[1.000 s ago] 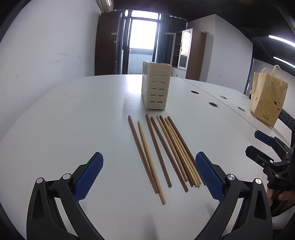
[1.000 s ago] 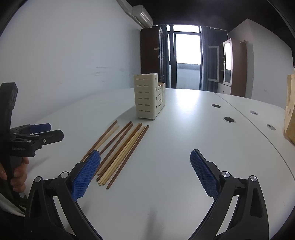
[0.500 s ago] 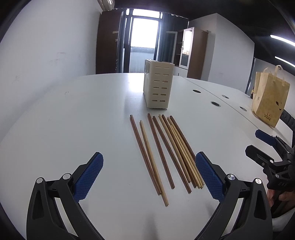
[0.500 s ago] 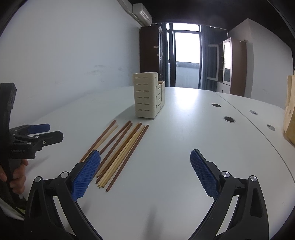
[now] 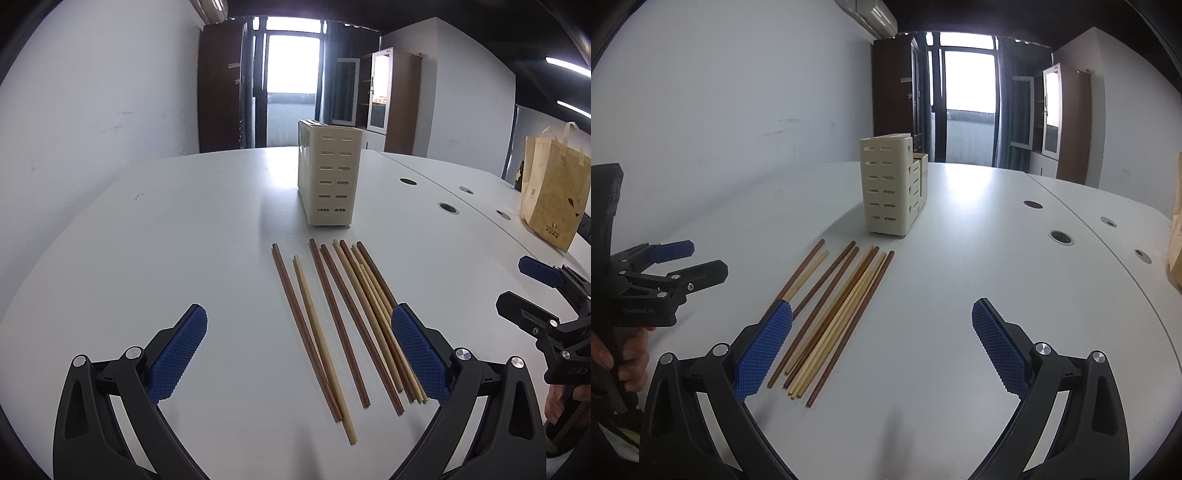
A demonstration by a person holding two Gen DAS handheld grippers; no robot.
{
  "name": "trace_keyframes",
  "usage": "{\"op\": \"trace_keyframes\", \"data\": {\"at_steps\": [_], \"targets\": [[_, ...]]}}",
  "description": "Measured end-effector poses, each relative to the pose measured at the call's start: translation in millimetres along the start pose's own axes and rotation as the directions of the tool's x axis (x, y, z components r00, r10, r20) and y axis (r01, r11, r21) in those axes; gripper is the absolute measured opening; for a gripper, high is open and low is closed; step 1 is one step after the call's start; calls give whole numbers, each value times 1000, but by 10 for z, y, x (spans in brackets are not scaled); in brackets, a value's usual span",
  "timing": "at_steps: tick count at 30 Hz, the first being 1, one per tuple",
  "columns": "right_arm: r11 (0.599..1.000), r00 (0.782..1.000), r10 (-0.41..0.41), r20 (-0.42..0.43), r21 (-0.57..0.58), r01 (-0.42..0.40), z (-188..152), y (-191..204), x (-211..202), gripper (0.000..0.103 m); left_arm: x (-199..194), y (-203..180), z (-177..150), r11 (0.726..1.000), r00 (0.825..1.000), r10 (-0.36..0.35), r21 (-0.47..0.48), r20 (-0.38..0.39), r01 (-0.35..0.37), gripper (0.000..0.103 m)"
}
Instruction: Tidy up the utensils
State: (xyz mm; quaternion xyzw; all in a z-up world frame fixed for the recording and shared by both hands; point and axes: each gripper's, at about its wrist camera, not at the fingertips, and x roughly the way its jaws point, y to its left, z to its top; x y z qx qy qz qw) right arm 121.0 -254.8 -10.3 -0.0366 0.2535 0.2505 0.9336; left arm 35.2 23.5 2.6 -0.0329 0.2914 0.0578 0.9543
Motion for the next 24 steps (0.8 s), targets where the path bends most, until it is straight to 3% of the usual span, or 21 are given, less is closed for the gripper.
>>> {"op": "trace_keyframes", "data": {"at_steps": [15, 24], "targets": [[1000, 995, -28, -98, -7, 27, 426, -178, 547, 99, 611, 331, 356, 998, 994, -22, -59, -108, 15, 97], [998, 988, -52, -148, -49, 45, 581, -159, 847, 99, 929, 464, 550, 996, 986, 6, -83, -166, -20, 97]]}}
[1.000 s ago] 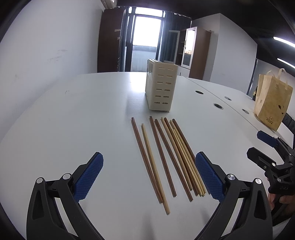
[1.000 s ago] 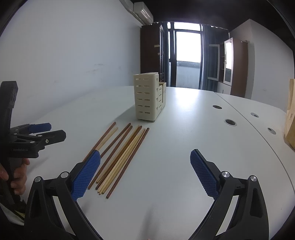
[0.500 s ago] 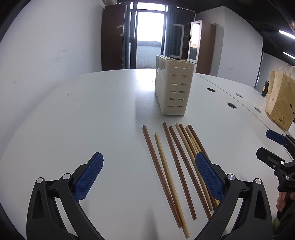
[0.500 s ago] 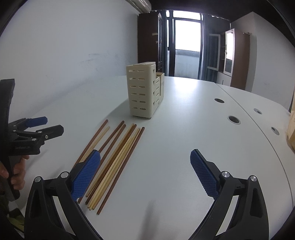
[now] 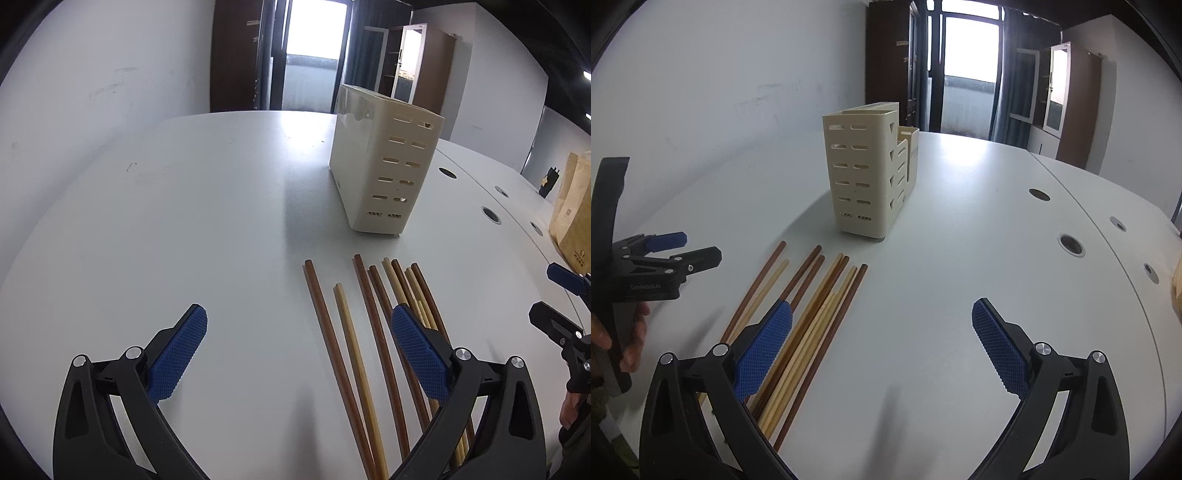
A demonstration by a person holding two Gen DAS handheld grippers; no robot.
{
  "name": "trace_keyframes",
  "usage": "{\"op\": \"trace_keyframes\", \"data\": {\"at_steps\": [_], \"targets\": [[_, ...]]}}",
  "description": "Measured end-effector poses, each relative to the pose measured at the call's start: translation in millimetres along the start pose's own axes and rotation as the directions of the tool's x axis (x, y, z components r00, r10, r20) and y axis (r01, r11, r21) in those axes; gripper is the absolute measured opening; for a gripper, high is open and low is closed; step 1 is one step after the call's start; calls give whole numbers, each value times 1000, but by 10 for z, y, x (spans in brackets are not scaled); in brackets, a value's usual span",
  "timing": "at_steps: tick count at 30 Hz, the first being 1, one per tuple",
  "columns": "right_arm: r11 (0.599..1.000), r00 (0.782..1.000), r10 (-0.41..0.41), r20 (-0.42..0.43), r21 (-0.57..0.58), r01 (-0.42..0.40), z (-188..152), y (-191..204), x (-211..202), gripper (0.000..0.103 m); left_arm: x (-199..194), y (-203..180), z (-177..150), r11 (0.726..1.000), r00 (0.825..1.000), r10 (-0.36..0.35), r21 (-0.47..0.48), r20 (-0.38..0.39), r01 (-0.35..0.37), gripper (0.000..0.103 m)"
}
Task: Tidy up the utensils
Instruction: 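Lower the left tool onto a dark chopstick and close while the right tool grasps another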
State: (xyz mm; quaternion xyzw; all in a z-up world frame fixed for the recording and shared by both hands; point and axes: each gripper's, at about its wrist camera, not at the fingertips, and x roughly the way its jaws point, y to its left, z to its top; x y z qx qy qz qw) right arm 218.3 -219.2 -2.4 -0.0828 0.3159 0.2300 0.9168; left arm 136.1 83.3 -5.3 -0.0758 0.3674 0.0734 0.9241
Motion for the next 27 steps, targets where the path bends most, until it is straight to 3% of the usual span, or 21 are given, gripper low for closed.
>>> {"op": "trace_keyframes", "data": {"at_steps": [7, 15, 24, 27], "targets": [[1000, 996, 25, -81, -1, -25, 170, 23, 300, 99, 285, 10, 240, 1000, 998, 5, 23, -70, -3, 97], [999, 988, -4, -152, -38, -2, 332, 29, 580, 99, 593, -26, 425, 999, 988, 1, 48, -155, 7, 93], [999, 952, 41, -302, 31, -33, 459, -70, 987, 98, 929, 85, 478, 1000, 960, -23, 0, -280, 24, 83], [999, 939, 45, -341, 41, -33, 473, -71, 1089, 85, 999, 115, 487, 999, 950, -37, -14, -310, 34, 78]]}}
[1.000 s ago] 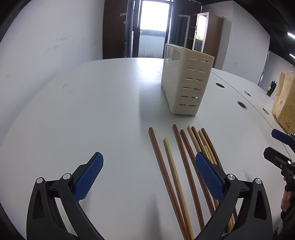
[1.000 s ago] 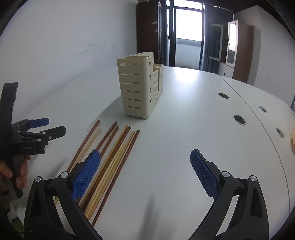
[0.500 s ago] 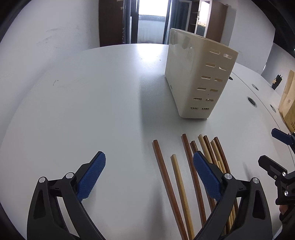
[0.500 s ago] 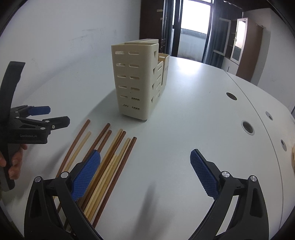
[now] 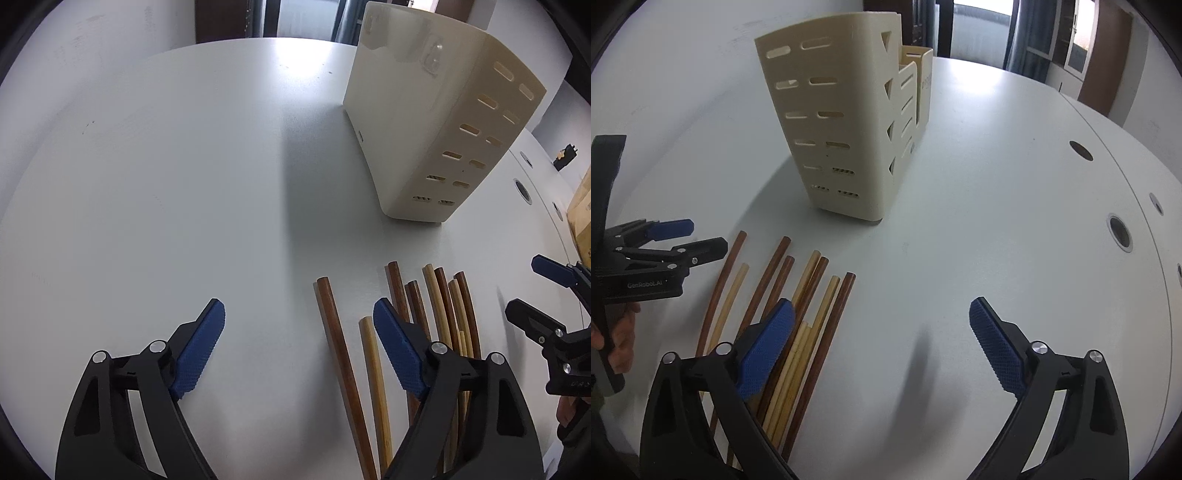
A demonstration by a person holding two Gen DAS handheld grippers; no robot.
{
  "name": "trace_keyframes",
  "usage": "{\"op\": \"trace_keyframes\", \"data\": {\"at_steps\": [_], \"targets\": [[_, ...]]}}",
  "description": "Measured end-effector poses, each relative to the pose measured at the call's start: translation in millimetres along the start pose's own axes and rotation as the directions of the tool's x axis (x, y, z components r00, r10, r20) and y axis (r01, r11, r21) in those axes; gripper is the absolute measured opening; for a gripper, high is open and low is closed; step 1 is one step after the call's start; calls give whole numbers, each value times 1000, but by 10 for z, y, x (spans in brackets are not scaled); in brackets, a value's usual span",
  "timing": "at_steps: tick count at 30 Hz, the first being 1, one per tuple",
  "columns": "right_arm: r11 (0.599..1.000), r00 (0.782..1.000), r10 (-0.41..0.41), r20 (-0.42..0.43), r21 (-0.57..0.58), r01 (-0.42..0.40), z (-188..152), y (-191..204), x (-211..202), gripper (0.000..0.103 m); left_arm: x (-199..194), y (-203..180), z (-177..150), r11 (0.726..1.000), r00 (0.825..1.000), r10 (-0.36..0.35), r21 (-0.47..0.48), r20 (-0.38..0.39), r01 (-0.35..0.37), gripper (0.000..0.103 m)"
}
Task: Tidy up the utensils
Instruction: 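Lower the left tool onto a dark chopstick and close while the right tool grasps another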
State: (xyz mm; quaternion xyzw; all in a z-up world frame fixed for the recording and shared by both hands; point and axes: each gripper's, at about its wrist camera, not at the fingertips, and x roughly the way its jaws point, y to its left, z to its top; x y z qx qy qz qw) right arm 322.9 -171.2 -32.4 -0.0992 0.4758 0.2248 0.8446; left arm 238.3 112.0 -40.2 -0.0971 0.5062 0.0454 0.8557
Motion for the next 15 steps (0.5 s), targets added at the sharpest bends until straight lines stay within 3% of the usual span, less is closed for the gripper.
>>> {"op": "trace_keyframes", "data": {"at_steps": [8, 15], "targets": [[999, 997, 2, -82, 32, 1, 60, -8, 225, 68, 137, -13, 25, 999, 997, -38, -11, -67, 37, 61], [999, 996, 12, -93, 39, -8, 84, 46, 273, 60, 186, -21, 70, 1000, 997, -28, 3, -73, 29, 50]]}}
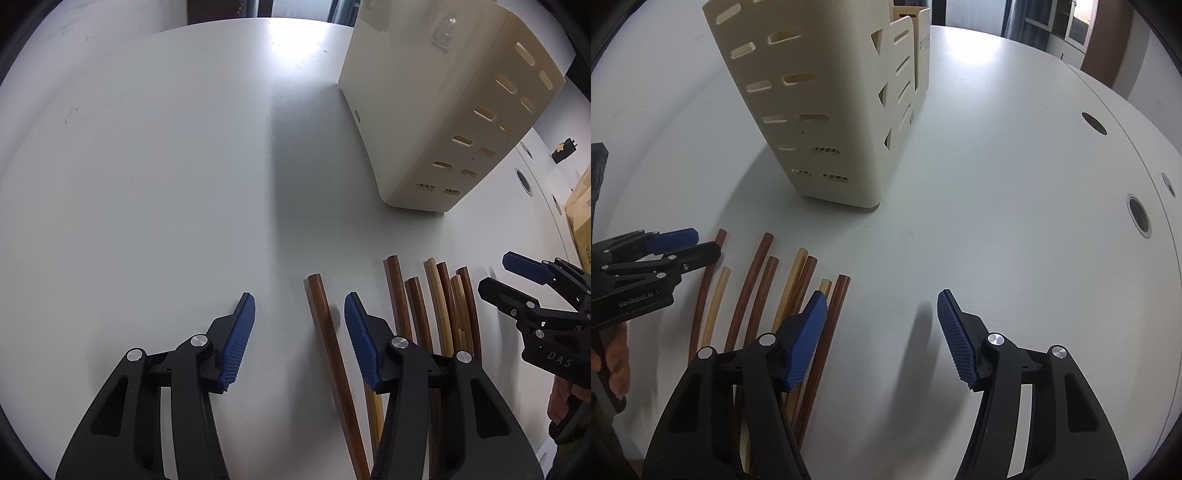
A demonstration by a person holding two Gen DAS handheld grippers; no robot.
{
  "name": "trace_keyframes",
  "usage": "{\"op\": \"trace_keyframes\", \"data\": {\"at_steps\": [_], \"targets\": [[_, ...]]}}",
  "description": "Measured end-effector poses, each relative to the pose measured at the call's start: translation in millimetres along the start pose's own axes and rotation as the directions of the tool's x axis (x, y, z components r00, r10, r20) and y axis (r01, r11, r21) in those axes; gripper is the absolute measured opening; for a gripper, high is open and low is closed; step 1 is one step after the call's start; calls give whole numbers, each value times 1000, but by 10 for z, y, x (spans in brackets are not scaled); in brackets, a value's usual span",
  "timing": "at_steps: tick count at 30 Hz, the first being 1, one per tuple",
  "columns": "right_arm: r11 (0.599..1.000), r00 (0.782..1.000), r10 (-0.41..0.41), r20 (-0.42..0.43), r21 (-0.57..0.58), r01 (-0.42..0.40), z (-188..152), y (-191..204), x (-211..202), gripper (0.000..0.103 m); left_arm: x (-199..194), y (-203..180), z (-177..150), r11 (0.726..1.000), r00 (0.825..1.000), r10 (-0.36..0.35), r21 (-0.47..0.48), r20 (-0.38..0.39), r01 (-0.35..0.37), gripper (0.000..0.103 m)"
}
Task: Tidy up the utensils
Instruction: 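Lower the left tool onto a dark chopstick and close while the right tool grasps another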
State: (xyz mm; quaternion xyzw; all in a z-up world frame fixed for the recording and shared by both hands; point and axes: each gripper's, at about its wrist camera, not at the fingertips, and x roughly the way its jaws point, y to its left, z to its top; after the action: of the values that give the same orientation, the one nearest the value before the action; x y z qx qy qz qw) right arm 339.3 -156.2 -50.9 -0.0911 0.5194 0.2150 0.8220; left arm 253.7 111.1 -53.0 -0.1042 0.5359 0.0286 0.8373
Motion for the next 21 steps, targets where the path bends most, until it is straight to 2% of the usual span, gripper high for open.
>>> {"op": "trace_keyframes", "data": {"at_steps": [6, 13, 15, 16, 17, 18, 19, 20, 21], "targets": [[1000, 1000, 0, -14, -17, 0, -37, 95, 36, 57, -2, -70, -19, 1000, 1000, 7, 18, 1, -7, 44], [999, 999, -35, -22, -35, 34, -26, 216, 95, 55, 5, -290, -121, 992, 996, 84, 97, 6, -85, 37], [998, 999, -48, -21, -47, 47, -34, 278, 84, 54, 11, -329, -126, 988, 995, 101, 116, 8, -101, 32], [997, 998, -57, -19, -53, 56, -38, 306, 79, 50, 14, -338, -123, 987, 994, 108, 122, 11, -108, 29], [997, 998, -56, -17, -56, 55, -42, 339, 76, 48, 18, -349, -115, 986, 994, 112, 121, 13, -113, 22], [997, 998, -55, -17, -58, 54, -44, 364, 66, 42, 24, -361, -102, 986, 993, 117, 118, 14, -118, 12], [997, 998, -53, -15, -59, 52, -45, 389, 55, 31, 27, -356, -92, 986, 993, 120, 114, 14, -121, 11], [997, 999, -52, -14, -59, 51, -49, 412, 50, 26, 42, -392, -63, 987, 993, 116, 112, 12, -117, 10], [997, 999, -47, -13, -62, 46, -50, 436, 46, 16, 43, -392, -57, 987, 993, 116, 111, 11, -116, 8]]}}
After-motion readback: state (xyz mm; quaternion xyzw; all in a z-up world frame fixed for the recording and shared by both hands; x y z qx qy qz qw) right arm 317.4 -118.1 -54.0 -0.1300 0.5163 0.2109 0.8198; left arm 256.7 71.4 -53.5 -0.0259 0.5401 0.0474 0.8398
